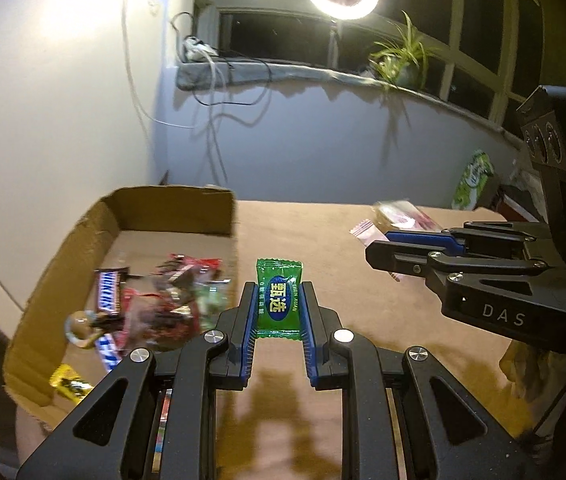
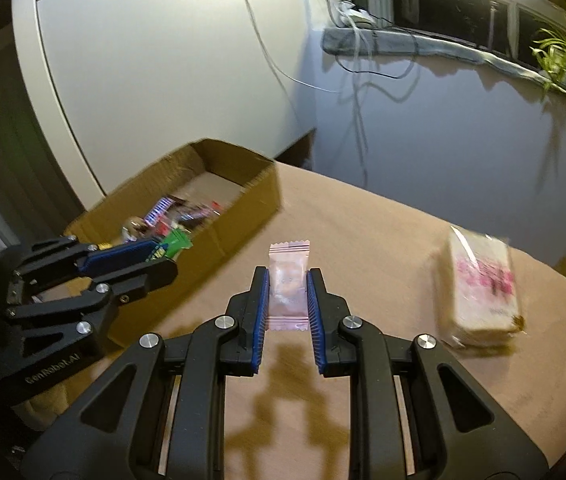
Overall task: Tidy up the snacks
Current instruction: 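Carry the pink candy and green candy in both grippers over the box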
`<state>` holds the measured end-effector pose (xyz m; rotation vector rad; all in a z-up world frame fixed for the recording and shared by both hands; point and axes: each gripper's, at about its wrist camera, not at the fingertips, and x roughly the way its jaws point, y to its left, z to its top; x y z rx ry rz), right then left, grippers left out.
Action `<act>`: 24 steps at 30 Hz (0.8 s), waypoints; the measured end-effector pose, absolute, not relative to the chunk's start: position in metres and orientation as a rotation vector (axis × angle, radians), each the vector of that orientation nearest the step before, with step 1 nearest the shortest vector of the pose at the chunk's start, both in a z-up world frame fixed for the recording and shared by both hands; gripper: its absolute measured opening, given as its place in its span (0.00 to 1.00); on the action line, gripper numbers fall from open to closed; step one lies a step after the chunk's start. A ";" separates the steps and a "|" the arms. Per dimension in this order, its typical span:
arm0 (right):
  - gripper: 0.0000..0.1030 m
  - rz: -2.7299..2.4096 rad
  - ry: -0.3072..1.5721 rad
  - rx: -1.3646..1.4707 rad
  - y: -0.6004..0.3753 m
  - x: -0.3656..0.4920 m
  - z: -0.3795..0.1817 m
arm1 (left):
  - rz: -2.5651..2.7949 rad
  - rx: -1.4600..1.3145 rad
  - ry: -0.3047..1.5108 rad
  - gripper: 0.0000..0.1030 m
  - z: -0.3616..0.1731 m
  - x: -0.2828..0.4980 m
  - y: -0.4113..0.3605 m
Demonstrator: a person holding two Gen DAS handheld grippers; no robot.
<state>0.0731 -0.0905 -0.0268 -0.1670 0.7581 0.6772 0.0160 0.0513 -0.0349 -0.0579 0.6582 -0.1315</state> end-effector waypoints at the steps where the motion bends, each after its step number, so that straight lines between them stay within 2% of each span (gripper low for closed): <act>1: 0.19 0.687 0.756 -0.163 -0.085 0.073 -0.025 | -0.124 -0.062 0.654 0.18 -0.035 0.015 0.055; 24: 0.19 0.838 0.756 -0.191 0.020 0.058 -0.032 | 0.044 -0.128 0.620 0.18 -0.038 0.004 0.140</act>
